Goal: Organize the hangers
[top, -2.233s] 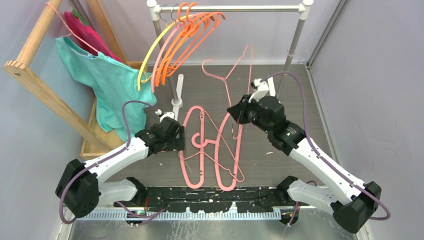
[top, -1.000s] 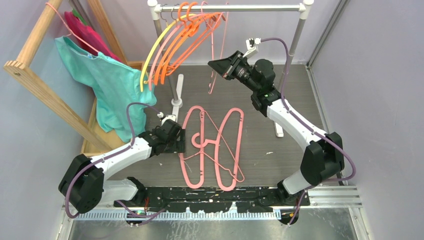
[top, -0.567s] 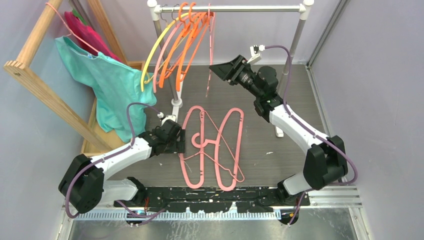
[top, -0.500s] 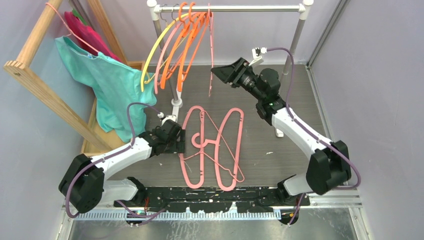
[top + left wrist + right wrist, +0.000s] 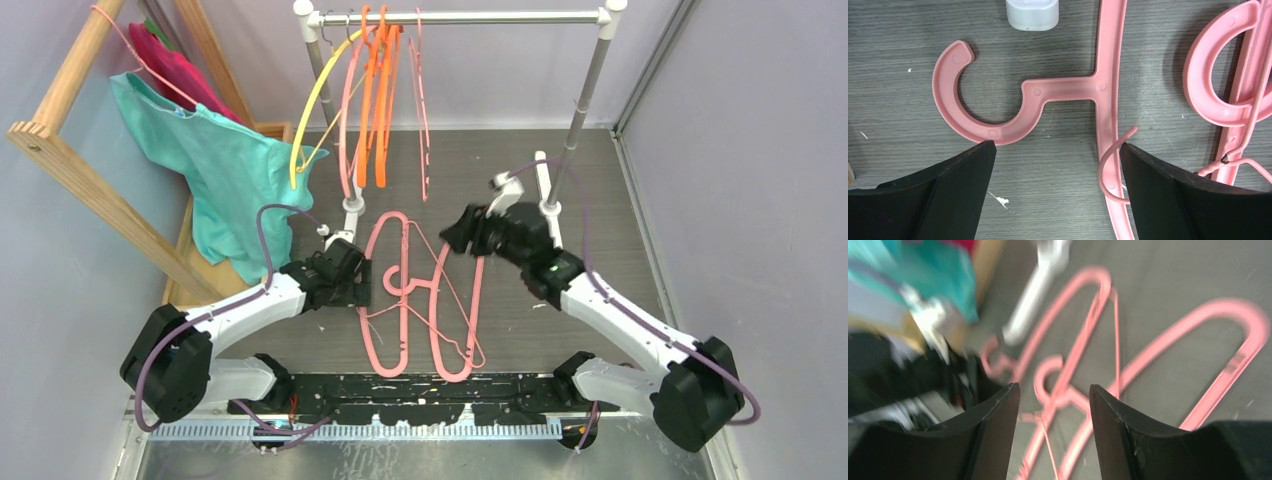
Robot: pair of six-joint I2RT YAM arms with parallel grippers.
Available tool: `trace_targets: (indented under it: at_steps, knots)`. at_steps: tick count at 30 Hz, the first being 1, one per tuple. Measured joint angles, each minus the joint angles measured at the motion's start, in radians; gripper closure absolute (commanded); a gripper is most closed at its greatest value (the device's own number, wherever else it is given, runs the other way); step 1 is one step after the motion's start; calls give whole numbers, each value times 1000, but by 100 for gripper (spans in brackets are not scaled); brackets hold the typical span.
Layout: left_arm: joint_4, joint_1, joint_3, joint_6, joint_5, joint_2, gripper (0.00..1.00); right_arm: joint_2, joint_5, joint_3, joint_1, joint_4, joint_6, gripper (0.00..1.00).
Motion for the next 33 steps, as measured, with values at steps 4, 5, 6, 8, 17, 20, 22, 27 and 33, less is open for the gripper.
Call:
trace_targets:
  at_steps: [4, 5, 6, 8, 17, 20, 22, 27, 33]
  knots:
    - [0, 0, 9, -1, -1, 13, 2, 84, 50, -57, 214, -160, -103, 47]
    - [1, 0, 9, -1, -1, 15, 2, 106, 48, -58, 251, -179, -121, 50]
    - [1, 0, 10, -2, -1, 20, 2, 131, 43, -58, 291, -195, -142, 51]
    - [2, 0, 14, -4, -1, 40, 2, 179, 28, -58, 343, -216, -174, 51]
    - [-1, 0, 14, -5, -1, 30, 2, 329, 22, -58, 428, -225, -247, 53]
    - [-8, 0, 15, -5, -2, -5, 2, 378, 18, -58, 428, -212, -251, 53]
    - [-12, 0, 15, -5, -2, -23, 2, 402, 16, -58, 428, -204, -253, 54]
    - [-31, 0, 17, -5, -8, -53, 2, 437, 14, -58, 428, -174, -254, 64]
    - [-48, 0, 17, -5, -19, -81, 2, 441, 16, -70, 427, -142, -250, 82]
